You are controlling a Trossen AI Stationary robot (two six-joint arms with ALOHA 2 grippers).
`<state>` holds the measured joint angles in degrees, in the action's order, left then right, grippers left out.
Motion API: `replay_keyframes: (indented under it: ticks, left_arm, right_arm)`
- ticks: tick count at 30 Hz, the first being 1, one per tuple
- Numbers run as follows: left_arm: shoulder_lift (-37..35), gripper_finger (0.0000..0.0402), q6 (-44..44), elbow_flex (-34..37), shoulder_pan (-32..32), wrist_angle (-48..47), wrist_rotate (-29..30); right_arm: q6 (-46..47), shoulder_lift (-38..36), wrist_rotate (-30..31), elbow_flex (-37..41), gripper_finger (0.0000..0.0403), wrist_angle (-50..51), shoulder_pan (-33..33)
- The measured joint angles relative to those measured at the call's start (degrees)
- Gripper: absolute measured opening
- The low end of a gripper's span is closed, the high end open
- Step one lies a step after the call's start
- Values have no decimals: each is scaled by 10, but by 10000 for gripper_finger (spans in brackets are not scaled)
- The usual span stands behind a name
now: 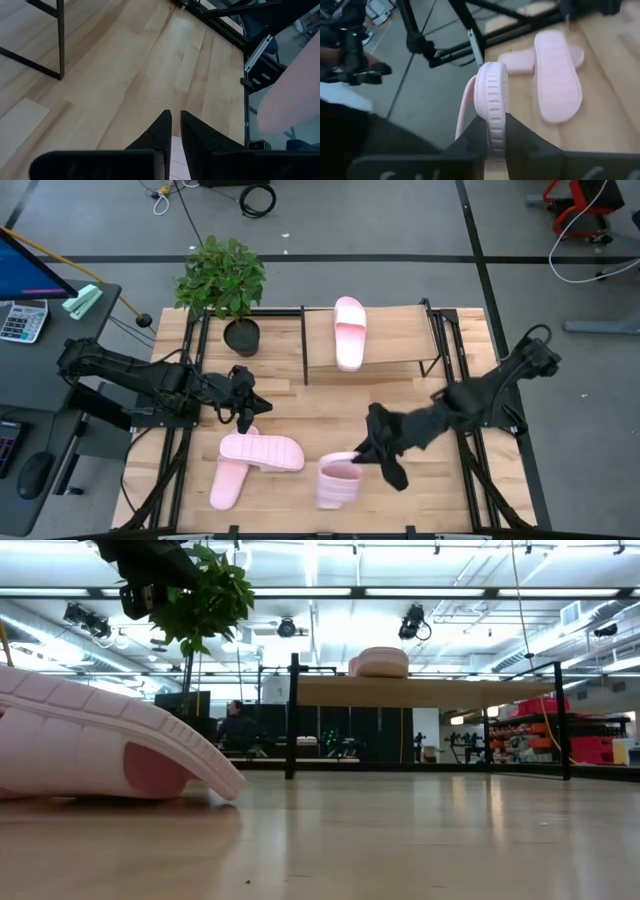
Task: Pick and place slides into the shelf
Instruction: Put the right pink slide on the shelf
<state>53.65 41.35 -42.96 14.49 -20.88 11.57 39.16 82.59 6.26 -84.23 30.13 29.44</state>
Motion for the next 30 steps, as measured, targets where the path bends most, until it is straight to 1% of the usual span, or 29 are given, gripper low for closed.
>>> replay_keyframes:
  ticks: [3,6,8,10,13,15,20,25,30]
  left_arm:
    - [0,43,0,0,0,0,0]
    - [0,39,2,0,0,1,0]
    - [0,39,8,0,1,3,0]
    - [0,41,11,0,5,5,0]
    - [0,43,11,0,11,14,0]
    - [0,43,11,0,13,20,0]
    - [0,36,10,0,19,43,3]
    - [0,36,-7,0,19,45,4]
    - [0,40,-43,0,19,45,4]
  right_arm:
    - [-3,1,-49,-61,45,96,-31]
    - [-36,8,-83,-124,45,198,-68]
    - [-60,14,-88,-159,44,261,-96]
    - [-77,17,-91,-186,44,296,-129]
    - [-102,16,-103,-213,44,307,-178]
    - [-120,17,-122,-224,44,308,-213]
    - [-176,17,-169,-232,44,303,-305]
    - [-266,20,-235,-232,44,281,-394]
    - [-318,41,-319,-232,44,254,-481]
